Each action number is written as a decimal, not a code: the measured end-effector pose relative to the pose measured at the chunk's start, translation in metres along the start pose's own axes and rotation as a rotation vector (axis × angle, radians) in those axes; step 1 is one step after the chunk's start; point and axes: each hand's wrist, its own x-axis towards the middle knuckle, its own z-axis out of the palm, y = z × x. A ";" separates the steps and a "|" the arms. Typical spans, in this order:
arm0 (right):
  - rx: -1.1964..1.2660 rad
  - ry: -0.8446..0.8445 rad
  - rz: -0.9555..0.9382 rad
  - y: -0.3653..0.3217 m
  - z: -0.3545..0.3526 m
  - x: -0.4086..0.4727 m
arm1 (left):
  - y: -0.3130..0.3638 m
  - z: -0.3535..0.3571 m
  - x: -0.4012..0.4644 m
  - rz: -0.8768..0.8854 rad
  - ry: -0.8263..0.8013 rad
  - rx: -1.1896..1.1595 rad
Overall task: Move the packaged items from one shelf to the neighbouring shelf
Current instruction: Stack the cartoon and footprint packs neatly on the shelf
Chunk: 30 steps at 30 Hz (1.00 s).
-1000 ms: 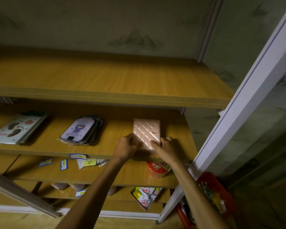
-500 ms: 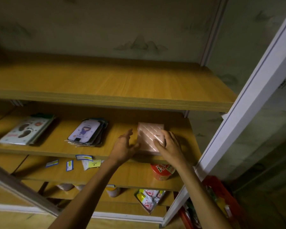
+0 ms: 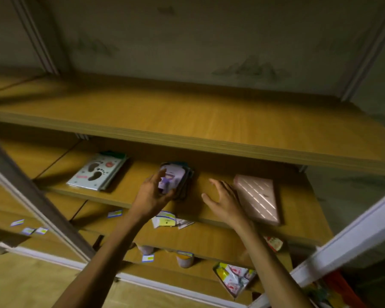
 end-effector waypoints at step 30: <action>0.536 0.031 0.489 -0.086 0.093 0.039 | -0.071 -0.015 0.055 -0.231 -0.437 -0.498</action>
